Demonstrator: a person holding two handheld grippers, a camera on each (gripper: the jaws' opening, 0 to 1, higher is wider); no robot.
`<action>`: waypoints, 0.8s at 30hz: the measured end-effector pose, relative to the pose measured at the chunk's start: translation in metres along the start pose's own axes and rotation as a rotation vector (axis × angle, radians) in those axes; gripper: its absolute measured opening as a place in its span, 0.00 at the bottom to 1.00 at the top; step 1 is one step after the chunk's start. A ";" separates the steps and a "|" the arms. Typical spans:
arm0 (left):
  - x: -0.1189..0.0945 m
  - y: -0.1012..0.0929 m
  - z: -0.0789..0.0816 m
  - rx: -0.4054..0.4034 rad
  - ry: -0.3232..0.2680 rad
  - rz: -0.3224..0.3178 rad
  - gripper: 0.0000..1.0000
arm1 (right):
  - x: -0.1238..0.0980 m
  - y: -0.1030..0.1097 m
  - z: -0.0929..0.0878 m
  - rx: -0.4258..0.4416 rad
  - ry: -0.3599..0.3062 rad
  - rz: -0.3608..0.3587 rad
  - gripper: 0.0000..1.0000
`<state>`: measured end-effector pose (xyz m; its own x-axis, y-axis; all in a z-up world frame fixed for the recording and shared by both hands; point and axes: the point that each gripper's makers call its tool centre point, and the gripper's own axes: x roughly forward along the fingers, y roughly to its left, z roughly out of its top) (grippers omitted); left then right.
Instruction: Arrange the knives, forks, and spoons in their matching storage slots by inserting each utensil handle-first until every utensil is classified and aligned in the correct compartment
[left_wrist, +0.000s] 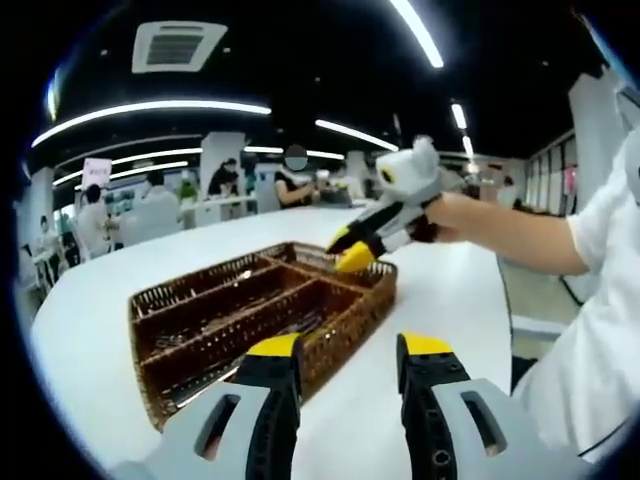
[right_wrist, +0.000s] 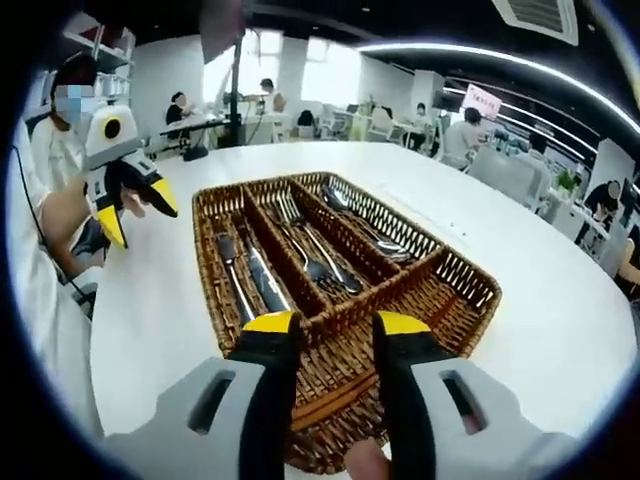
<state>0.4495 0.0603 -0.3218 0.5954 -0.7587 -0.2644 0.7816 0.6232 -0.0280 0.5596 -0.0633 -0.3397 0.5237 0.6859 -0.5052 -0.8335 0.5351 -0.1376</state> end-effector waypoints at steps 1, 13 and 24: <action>0.000 0.000 0.000 0.000 0.000 0.001 0.37 | 0.000 0.000 0.000 0.002 0.000 -0.002 0.34; -0.004 0.004 0.003 0.008 0.003 0.016 0.40 | -0.004 0.003 0.008 0.017 -0.079 -0.019 0.48; -0.006 0.006 0.003 0.014 0.013 0.026 0.43 | -0.006 0.013 0.013 0.031 -0.144 -0.019 0.62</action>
<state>0.4511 0.0680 -0.3170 0.6129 -0.7397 -0.2777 0.7685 0.6398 -0.0079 0.5477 -0.0542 -0.3267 0.5614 0.7377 -0.3749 -0.8183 0.5624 -0.1187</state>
